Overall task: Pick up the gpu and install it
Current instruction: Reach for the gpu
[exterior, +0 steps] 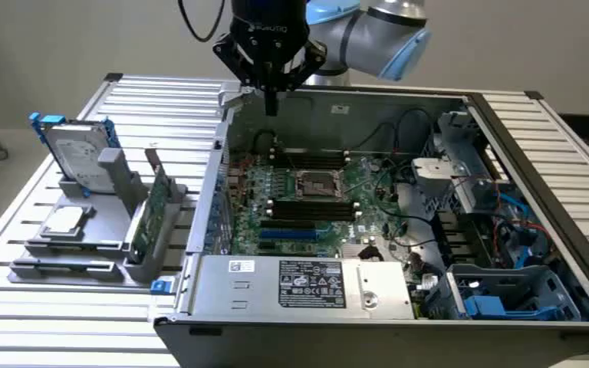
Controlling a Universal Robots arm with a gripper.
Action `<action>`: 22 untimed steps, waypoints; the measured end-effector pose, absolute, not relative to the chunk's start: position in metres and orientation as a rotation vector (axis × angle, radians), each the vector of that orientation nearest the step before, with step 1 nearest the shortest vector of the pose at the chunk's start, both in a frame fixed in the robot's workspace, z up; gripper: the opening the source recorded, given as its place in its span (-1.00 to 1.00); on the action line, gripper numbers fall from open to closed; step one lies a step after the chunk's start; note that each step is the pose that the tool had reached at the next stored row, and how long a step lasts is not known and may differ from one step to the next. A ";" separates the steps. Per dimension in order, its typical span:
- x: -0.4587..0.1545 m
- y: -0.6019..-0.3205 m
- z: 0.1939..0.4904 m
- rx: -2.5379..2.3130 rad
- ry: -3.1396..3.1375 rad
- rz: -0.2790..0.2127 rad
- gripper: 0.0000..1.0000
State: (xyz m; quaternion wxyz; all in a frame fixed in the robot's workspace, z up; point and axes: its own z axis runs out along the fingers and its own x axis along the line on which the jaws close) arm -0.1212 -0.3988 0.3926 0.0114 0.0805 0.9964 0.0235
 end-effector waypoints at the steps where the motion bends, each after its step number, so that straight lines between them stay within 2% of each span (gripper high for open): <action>1: -0.121 -0.399 0.393 0.252 3.108 0.073 -0.79; 13: -0.122 -0.399 0.393 0.260 3.107 0.073 -0.79; 22: -0.160 -0.399 0.392 0.255 3.107 0.073 -0.79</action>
